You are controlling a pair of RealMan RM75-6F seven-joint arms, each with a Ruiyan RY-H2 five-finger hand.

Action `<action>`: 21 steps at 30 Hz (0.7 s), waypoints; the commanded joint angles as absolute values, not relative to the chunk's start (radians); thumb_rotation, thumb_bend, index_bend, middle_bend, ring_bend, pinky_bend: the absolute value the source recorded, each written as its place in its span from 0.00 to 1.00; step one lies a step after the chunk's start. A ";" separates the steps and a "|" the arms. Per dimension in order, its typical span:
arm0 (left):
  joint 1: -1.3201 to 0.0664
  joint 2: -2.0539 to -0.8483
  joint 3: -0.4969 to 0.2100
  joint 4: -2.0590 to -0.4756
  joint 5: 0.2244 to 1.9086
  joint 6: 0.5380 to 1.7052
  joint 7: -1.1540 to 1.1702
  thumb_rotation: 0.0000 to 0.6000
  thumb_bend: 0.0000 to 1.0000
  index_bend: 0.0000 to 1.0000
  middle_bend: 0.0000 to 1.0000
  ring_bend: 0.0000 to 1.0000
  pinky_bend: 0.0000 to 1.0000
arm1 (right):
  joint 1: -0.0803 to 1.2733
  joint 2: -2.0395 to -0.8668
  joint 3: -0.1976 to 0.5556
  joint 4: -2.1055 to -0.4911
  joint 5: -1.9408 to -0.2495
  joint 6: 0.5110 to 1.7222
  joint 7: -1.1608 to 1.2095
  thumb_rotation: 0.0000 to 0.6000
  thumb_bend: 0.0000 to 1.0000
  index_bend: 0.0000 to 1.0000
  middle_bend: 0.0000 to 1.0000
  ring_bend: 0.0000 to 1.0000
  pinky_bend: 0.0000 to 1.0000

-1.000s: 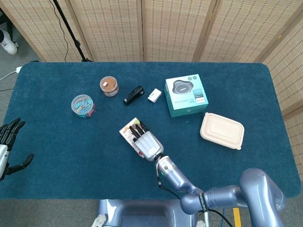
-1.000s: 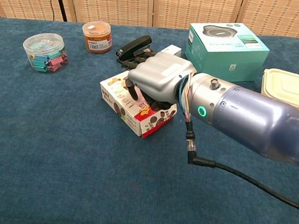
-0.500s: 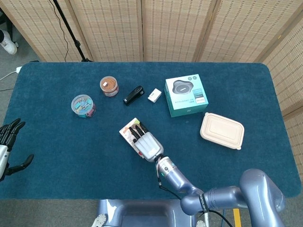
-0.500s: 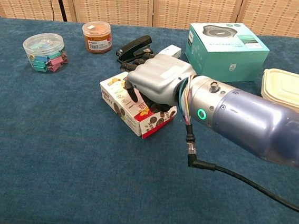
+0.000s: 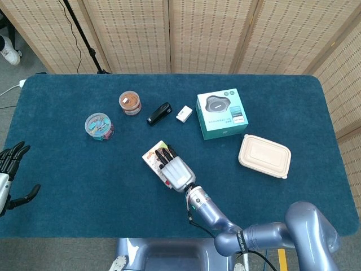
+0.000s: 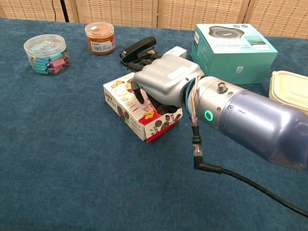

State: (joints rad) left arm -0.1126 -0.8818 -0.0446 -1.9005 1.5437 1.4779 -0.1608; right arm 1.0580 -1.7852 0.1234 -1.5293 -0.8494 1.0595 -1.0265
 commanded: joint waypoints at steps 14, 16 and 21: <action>-0.111 -0.881 -0.041 -1.901 1.550 1.479 -0.164 1.00 0.30 0.00 0.00 0.00 0.00 | 1.040 -1.769 0.112 -1.557 -0.882 1.061 -1.003 1.00 1.00 0.37 0.00 0.00 0.00; -0.111 -0.880 -0.041 -1.900 1.550 1.480 -0.167 1.00 0.30 0.00 0.00 0.00 0.00 | 1.043 -1.776 0.115 -1.556 -0.877 1.062 -1.011 1.00 1.00 0.37 0.00 0.00 0.00; -0.110 -0.877 -0.039 -1.897 1.554 1.482 -0.177 1.00 0.30 0.00 0.00 0.00 0.00 | 1.050 -1.797 0.120 -1.544 -0.859 1.060 -1.028 1.00 1.00 0.37 0.00 0.00 0.00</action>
